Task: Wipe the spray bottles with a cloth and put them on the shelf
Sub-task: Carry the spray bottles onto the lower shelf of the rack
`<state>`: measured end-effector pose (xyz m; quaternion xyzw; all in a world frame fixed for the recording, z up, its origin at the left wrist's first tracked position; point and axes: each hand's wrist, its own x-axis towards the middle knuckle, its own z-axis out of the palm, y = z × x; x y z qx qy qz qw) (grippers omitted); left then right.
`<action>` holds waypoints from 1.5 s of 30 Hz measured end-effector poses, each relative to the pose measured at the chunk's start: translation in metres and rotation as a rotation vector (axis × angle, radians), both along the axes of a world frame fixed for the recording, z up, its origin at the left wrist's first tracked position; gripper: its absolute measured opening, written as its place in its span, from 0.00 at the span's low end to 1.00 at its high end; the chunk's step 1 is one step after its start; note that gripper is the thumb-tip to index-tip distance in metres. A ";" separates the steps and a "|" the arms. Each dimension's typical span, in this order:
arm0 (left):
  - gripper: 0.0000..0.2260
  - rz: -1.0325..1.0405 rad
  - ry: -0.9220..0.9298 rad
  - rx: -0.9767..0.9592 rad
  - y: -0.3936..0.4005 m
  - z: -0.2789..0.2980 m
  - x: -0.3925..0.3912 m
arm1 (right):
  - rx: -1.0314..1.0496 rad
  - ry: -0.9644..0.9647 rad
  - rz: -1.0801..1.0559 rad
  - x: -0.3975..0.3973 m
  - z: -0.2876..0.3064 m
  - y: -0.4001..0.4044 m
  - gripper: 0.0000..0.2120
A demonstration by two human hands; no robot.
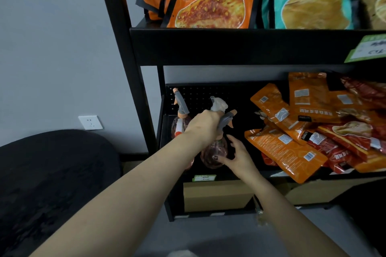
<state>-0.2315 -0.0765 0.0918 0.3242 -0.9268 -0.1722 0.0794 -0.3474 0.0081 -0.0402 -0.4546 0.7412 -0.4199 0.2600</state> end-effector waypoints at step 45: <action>0.19 -0.162 0.027 0.111 -0.020 -0.001 0.039 | -0.031 -0.030 0.030 0.023 -0.002 -0.006 0.35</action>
